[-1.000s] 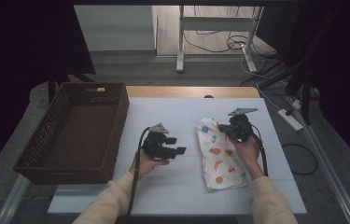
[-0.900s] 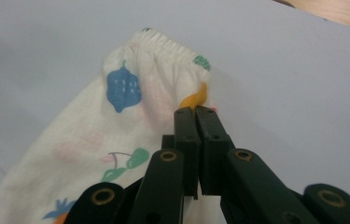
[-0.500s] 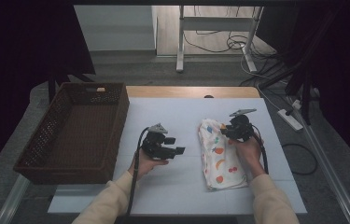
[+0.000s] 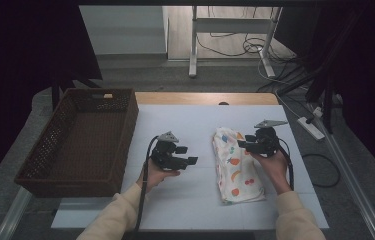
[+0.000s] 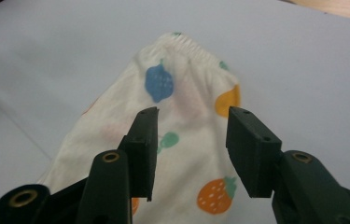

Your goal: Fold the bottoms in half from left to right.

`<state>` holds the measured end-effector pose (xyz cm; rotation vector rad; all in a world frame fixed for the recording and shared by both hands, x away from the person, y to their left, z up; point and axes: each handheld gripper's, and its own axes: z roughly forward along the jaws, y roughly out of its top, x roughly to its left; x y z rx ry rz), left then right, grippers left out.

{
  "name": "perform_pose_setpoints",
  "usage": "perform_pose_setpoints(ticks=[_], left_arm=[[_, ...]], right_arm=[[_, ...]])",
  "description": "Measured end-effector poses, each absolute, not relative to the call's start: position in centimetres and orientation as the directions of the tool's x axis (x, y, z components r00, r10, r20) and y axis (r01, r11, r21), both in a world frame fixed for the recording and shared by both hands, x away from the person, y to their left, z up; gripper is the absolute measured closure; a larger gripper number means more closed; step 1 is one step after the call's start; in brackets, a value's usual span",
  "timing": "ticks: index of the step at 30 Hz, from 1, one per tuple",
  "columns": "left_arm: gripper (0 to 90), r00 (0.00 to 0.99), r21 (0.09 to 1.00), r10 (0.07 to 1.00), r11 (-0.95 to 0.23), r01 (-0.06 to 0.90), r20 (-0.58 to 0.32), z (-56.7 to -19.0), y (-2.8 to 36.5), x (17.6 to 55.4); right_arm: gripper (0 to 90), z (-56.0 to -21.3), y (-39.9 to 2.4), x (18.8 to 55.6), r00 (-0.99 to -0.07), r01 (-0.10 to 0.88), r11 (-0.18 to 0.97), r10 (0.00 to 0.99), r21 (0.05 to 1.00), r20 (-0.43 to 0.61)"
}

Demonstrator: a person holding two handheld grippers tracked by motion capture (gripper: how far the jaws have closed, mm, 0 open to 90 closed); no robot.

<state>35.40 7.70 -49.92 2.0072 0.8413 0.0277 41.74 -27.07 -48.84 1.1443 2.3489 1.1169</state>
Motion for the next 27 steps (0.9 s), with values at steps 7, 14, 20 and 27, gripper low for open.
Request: perform_pose_setpoints(ticks=[7,14,20,27], left_arm=[[34.3,0.763,0.767,0.570,-0.327,0.552,-0.306,-49.8,7.9,35.4],[32.7,0.761,0.762,0.566,-0.326,0.559,-0.317,-49.6,8.2,35.2],[32.5,0.761,0.769,0.573,-0.323,0.551,-0.304,-49.3,8.6,35.0],[31.3,0.758,0.768,0.578,-0.325,0.553,-0.302,-49.3,8.7,35.0]], right_arm=[[51.5,-48.7,-26.4,40.0,-0.684,0.512,0.420,0.727,0.750,0.059],[49.5,-48.8,-25.4,38.2,-0.738,0.487,0.458,0.671,0.744,0.069],[47.8,-49.0,-24.9,37.0,-0.770,0.470,0.474,0.632,0.745,0.083],[44.2,-49.2,-24.6,35.2,-0.810,0.430,0.492,0.581,0.757,0.082]])
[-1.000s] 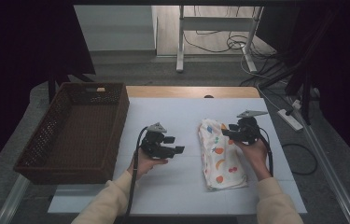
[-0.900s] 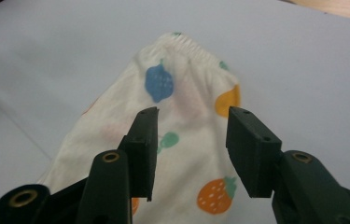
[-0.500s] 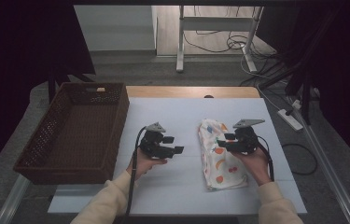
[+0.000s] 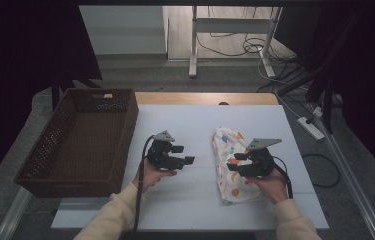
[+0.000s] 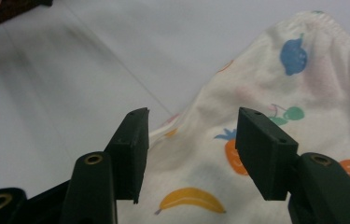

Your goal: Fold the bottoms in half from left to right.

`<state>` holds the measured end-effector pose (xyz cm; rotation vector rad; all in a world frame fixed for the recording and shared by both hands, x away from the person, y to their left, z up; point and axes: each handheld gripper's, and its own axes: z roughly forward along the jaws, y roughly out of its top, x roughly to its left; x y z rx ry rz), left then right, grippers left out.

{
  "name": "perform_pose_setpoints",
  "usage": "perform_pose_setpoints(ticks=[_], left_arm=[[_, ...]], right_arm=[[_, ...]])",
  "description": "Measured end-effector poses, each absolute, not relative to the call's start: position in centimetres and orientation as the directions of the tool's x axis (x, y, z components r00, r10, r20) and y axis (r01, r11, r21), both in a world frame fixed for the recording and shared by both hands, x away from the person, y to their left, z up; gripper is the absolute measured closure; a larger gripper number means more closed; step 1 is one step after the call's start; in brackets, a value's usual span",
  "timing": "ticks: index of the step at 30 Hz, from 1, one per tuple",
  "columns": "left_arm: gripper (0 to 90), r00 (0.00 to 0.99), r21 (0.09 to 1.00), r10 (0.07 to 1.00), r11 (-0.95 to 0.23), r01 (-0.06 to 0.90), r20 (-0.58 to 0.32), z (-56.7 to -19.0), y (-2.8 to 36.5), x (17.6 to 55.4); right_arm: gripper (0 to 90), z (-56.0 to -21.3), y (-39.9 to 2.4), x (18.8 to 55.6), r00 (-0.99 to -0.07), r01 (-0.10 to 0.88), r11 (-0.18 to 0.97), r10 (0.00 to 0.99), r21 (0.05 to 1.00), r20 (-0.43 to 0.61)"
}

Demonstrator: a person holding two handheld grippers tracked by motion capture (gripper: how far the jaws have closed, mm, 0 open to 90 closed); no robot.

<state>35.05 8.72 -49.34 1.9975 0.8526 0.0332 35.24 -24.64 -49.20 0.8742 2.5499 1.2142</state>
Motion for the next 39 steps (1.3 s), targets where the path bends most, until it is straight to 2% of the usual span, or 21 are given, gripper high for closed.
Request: perform_pose_setpoints(ticks=[18,30,39], left_arm=[[31.3,0.750,0.770,0.587,-0.312,0.557,-0.305,-49.3,9.0,35.1],[31.1,0.751,0.771,0.586,-0.312,0.555,-0.304,-49.3,9.0,35.1],[31.0,0.752,0.769,0.586,-0.317,0.555,-0.301,-49.4,8.8,35.0]], right_arm=[[43.3,-49.7,-23.3,31.9,-0.872,0.365,0.571,0.487,0.735,0.055],[42.3,-50.3,-23.0,30.0,-0.893,0.357,0.611,0.445,0.706,0.067],[40.8,-51.3,-21.3,29.3,-0.922,0.320,0.697,0.386,0.642,0.040]])
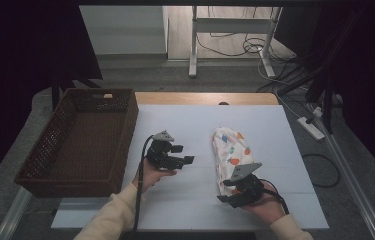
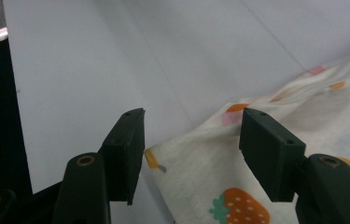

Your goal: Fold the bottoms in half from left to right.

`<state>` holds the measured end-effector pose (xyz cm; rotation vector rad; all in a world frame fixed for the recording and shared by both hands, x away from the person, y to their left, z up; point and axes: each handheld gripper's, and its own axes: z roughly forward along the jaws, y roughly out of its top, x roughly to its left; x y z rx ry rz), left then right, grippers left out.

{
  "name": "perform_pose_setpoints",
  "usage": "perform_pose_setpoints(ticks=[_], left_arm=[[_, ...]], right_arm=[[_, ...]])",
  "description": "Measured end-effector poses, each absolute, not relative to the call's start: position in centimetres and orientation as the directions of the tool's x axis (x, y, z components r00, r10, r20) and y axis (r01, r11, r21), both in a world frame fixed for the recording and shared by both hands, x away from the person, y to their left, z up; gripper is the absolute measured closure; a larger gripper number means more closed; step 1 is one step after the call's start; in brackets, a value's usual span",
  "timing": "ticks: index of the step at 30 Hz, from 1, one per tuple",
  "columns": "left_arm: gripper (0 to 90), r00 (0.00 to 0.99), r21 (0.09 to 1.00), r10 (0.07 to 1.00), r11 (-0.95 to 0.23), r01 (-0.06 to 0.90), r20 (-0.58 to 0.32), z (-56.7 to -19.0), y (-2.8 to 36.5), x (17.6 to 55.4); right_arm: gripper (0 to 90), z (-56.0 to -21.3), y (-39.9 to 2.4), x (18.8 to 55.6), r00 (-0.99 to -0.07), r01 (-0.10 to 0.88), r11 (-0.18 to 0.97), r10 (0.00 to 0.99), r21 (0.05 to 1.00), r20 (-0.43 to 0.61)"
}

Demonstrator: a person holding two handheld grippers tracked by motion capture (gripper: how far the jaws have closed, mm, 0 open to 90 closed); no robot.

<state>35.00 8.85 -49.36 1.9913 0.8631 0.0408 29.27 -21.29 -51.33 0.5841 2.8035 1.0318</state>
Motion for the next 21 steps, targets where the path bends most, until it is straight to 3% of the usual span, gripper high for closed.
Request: perform_pose_setpoints(ticks=[10,14,16,19,21], left_arm=[[31.4,0.750,0.766,0.589,-0.318,0.558,-0.301,-49.41,8.74,34.93],[31.3,0.751,0.766,0.588,-0.320,0.558,-0.302,-49.45,8.69,34.93],[31.1,0.750,0.766,0.588,-0.319,0.558,-0.302,-49.45,8.69,34.94],[31.1,0.750,0.766,0.589,-0.317,0.558,-0.302,-49.43,8.73,34.95],[31.1,0.749,0.767,0.589,-0.316,0.559,-0.303,-49.42,8.76,34.96]], right_arm=[[39.9,-52.51,-20.69,29.36,-0.935,0.297,0.774,0.354,0.560,0.007],[46.5,-52.50,-20.67,29.23,-0.936,0.271,0.789,0.351,0.551,-0.041],[55.9,-52.39,-20.63,29.20,-0.939,0.258,0.797,0.340,0.546,-0.052],[76.8,-52.15,-20.52,29.27,-0.930,0.261,0.806,0.358,0.531,-0.087],[81.4,-52.11,-20.45,29.36,-0.925,0.263,0.807,0.367,0.528,-0.101]])
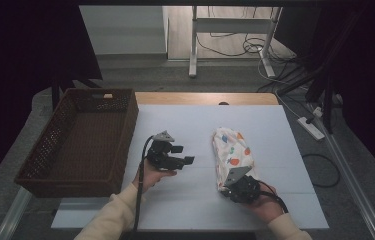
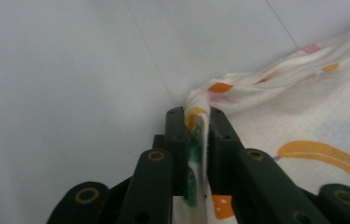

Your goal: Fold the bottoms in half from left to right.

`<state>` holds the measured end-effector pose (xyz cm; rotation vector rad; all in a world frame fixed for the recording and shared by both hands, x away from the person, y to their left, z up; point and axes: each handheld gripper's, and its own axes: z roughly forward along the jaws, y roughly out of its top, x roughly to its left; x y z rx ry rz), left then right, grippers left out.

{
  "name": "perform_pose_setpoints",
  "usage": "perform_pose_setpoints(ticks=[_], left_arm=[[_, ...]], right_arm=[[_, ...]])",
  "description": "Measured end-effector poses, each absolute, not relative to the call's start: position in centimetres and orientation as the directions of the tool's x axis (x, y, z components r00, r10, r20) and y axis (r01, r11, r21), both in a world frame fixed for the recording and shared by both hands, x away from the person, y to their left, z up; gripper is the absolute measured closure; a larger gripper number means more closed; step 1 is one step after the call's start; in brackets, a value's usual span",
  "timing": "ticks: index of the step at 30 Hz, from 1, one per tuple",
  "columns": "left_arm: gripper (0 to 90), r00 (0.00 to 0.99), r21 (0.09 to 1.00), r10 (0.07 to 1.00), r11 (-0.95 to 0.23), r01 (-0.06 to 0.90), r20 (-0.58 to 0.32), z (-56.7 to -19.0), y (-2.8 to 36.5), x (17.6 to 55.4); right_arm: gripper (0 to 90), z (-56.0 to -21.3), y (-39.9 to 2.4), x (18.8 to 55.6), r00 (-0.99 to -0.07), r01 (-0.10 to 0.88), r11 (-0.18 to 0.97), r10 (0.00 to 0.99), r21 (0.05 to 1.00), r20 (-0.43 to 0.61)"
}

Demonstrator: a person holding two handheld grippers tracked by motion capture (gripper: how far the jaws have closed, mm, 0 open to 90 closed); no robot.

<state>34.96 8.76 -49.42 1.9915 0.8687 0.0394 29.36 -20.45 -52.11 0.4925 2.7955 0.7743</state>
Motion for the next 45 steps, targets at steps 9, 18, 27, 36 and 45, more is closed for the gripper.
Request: perform_pose_setpoints(ticks=[9,18,27,36,45], left_arm=[[31.1,0.746,0.769,0.590,-0.308,0.561,-0.308,-49.3,9.1,35.1],[31.2,0.742,0.767,0.592,-0.303,0.566,-0.315,-49.3,9.3,35.1],[31.1,0.744,0.763,0.588,-0.307,0.569,-0.317,-49.4,9.3,35.2],[31.1,0.738,0.762,0.593,-0.299,0.574,-0.323,-49.5,9.5,35.3],[30.9,0.738,0.765,0.596,-0.298,0.571,-0.318,-49.3,9.5,35.2]], right_arm=[[82.4,-51.9,-17.8,28.5,-0.939,0.234,0.781,0.335,0.579,-0.072],[82.2,-52.0,-16.1,27.2,-0.957,0.218,0.769,0.288,0.601,-0.021],[82.2,-52.1,-15.5,26.6,-0.968,0.216,0.767,0.250,0.604,0.028],[82.2,-52.1,-15.1,26.0,-0.974,0.206,0.768,0.224,0.607,0.048],[52.9,-51.2,-15.7,26.0,-0.967,0.234,0.710,0.241,0.664,0.083]])
